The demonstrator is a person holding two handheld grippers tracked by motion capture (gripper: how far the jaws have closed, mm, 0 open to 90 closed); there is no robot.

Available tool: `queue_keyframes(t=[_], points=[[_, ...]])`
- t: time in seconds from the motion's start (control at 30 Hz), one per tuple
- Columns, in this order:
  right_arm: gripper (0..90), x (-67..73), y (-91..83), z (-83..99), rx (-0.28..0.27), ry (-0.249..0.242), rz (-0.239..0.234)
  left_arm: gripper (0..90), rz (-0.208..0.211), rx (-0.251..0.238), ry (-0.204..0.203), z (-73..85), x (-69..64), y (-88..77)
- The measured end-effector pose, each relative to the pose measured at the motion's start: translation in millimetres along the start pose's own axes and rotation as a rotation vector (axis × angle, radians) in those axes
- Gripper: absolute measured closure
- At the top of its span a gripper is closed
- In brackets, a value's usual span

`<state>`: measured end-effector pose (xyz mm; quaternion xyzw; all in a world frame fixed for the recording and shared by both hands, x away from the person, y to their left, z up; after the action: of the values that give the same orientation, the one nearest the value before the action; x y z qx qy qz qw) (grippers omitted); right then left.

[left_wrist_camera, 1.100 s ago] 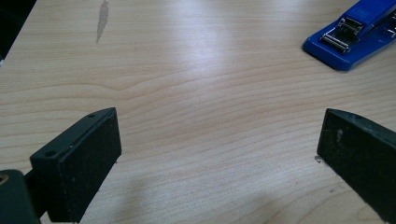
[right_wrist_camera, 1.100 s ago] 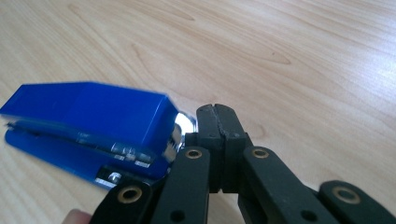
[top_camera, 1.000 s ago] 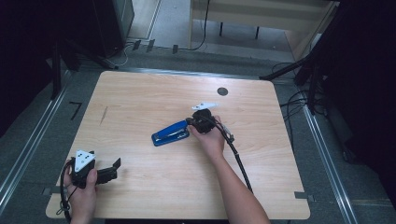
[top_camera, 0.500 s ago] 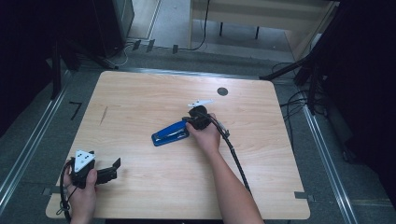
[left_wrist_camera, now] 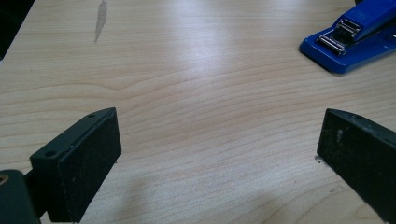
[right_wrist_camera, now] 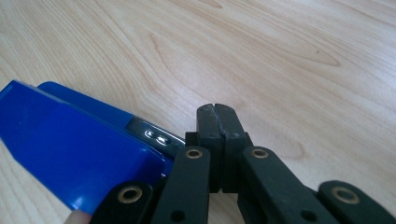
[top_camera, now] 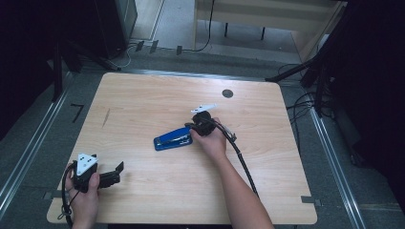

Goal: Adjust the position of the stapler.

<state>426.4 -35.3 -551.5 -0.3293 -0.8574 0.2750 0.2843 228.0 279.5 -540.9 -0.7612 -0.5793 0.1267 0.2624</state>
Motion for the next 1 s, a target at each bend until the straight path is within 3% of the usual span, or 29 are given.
queue_keyframes(t=[0.37,0.5,0.6,0.83,1.0], points=[[90.0,2.8,-19.4,15.7,-0.009,0.009,0.003,0.0,-0.006,0.006,0.007,-0.3,-0.6,0.6],[90.0,2.8,-21.5,26.2,0.025,-0.020,0.014,0.0,-0.005,0.010,0.012,-0.2,-0.8,0.4],[90.0,1.3,-23.0,28.5,0.021,0.004,-0.012,0.0,-0.005,0.009,0.010,-0.3,-1.0,0.5],[90.0,-0.6,-15.5,18.2,0.012,-0.008,0.015,0.0,-0.007,0.005,0.008,-0.2,-0.6,0.4],[90.0,-5.6,-8.7,12.1,0.011,0.024,-0.012,0.0,-0.004,0.006,0.008,-0.1,-0.3,0.2]])
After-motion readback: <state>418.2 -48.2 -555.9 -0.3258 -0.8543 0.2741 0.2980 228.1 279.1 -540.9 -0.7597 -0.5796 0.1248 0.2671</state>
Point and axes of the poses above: each handheld gripper's, and its own axes: y roughly forward along the jaws, z roughly out of its underside, x roughly to its left, the point moved 3 cm from there along y, roughly forward along the jaws, and after that the axes turned 10 degrees about y, right-handed, at the moved point
